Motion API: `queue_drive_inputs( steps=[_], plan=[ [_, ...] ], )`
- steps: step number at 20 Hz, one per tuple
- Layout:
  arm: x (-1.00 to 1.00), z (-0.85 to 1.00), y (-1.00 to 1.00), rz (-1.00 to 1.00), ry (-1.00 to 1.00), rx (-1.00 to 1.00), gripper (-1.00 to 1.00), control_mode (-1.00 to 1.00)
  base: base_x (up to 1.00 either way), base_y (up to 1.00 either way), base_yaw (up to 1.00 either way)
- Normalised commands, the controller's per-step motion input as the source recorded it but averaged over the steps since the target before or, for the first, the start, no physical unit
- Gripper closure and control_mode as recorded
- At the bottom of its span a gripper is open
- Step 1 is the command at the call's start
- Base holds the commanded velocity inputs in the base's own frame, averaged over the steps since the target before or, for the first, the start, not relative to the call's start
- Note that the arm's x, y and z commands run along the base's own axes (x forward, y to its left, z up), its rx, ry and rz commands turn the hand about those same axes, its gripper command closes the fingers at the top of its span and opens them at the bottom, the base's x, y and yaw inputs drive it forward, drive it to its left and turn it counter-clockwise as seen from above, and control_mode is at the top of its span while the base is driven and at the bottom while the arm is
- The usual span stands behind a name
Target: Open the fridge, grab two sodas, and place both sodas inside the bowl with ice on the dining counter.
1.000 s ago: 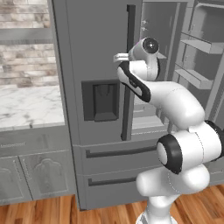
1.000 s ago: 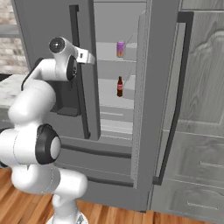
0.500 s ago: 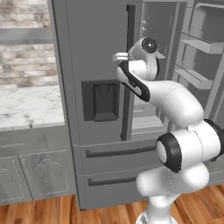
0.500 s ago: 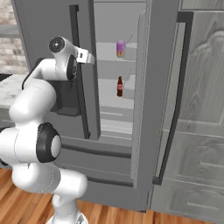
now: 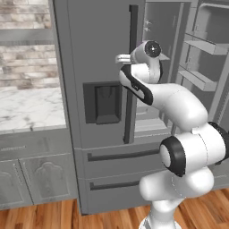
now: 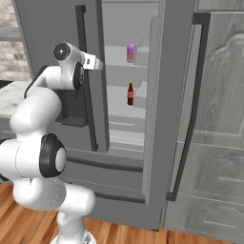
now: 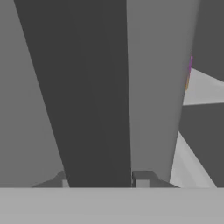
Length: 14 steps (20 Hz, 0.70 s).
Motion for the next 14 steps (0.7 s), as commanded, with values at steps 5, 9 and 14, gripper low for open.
queue_drive_inputs(
  steps=[5,9,14],
  plan=[
    [-0.10,-0.02,0.33,0.03,0.00,0.00,1.00,-1.00,0.00,0.00,0.00],
    [-0.58,-0.12,0.52,0.08,0.00,0.00,1.00,-1.00,0.00,0.00,0.00],
    [-0.72,-0.18,0.69,0.10,0.00,0.00,1.00,-1.00,0.00,0.00,0.00]
  ],
)
